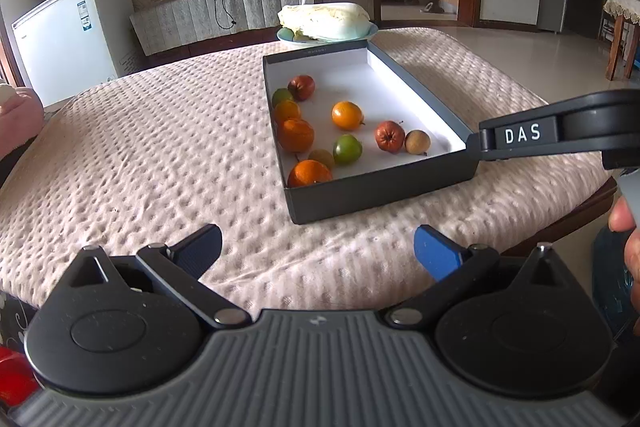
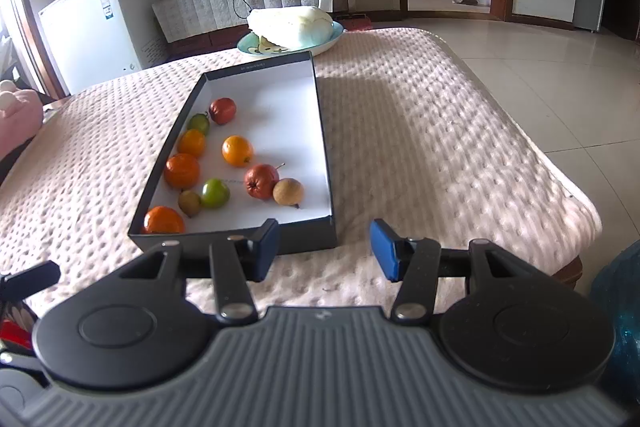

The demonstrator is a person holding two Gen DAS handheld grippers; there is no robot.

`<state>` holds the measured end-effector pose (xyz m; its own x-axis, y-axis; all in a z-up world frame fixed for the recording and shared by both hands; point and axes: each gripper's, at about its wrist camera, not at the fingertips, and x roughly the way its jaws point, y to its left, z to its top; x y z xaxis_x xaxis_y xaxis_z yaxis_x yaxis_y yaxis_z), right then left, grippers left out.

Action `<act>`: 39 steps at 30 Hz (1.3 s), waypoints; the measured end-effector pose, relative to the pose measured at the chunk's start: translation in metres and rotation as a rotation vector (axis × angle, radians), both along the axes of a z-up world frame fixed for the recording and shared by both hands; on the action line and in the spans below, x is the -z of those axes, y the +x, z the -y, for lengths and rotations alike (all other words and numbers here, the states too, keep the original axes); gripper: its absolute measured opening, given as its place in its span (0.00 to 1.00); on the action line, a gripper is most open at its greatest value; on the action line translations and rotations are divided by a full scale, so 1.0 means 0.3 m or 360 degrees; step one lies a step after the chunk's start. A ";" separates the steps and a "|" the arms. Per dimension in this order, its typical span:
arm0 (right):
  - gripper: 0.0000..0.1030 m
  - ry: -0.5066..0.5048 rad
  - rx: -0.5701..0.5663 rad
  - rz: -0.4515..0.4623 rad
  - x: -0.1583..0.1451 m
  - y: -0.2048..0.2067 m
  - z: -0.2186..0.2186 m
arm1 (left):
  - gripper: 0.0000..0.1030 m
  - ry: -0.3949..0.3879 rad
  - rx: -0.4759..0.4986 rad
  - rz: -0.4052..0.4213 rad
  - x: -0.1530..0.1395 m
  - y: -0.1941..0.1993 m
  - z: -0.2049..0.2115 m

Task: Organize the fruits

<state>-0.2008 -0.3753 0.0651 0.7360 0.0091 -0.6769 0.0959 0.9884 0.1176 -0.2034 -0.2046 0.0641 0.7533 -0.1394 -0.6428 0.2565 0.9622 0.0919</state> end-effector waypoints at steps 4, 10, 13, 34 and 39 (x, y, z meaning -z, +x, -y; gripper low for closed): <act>0.51 0.0000 -0.0004 -0.0006 0.004 0.005 -0.003 | 1.00 -0.0006 -0.0003 -0.0012 0.005 0.011 -0.004; 0.51 0.0004 -0.0002 0.0003 0.002 0.006 -0.002 | 1.00 -0.0026 -0.0026 -0.0023 0.007 0.029 -0.012; 0.51 0.0000 -0.0005 0.0001 0.002 0.008 -0.002 | 1.00 -0.0024 -0.0027 -0.0022 0.007 0.030 -0.012; 0.52 0.0003 -0.0004 0.0007 -0.001 0.008 0.005 | 1.00 -0.0040 -0.0003 -0.0036 0.013 0.045 -0.003; 0.52 -0.0013 -0.0002 -0.0003 0.003 0.010 0.001 | 1.00 -0.0069 0.0013 -0.0013 0.007 0.041 -0.007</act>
<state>-0.1977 -0.3756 0.0641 0.7350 0.0043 -0.6781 0.0952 0.9894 0.1094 -0.1912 -0.2026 0.0619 0.7467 -0.1733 -0.6422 0.2650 0.9631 0.0481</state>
